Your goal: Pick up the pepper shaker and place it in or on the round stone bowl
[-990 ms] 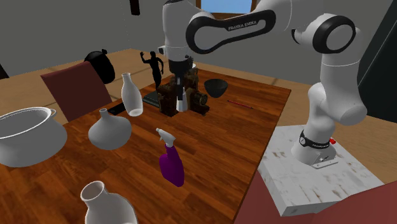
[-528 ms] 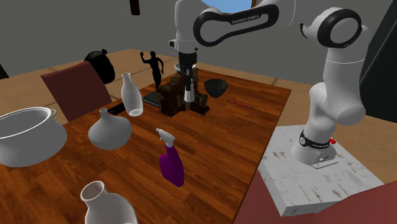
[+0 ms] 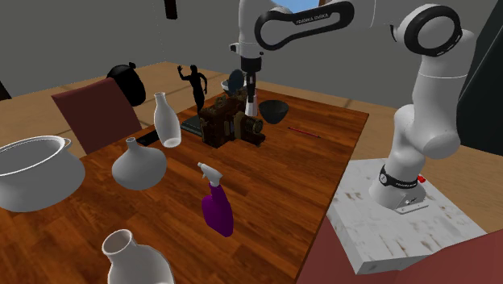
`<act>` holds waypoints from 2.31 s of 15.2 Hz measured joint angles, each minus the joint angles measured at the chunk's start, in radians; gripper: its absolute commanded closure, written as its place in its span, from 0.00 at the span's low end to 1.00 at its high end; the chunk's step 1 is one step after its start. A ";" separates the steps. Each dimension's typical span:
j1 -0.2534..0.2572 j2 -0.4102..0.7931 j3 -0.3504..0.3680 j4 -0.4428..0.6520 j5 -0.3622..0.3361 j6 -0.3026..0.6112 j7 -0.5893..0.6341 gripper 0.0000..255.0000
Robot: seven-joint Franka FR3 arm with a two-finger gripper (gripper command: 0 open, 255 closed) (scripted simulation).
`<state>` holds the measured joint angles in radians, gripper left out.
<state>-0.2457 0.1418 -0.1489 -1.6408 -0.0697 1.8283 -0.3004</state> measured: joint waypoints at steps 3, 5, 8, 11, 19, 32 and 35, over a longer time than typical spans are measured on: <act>-0.038 -0.017 -0.028 -0.022 0.004 0.011 -0.066 1.00; -0.063 -0.019 -0.047 -0.027 0.009 0.017 -0.111 1.00; -0.100 -0.019 -0.076 -0.017 0.017 0.011 -0.179 1.00; -0.141 -0.009 -0.105 -0.004 0.028 0.013 -0.252 1.00; -0.258 0.066 -0.179 0.100 0.076 -0.009 -0.447 1.00; -0.310 0.114 -0.202 0.042 0.105 0.095 -0.528 1.00; -0.309 0.115 -0.202 0.004 0.105 0.134 -0.528 1.00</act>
<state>-0.5549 0.2572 -0.3505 -1.6367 0.0356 1.9626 -0.8288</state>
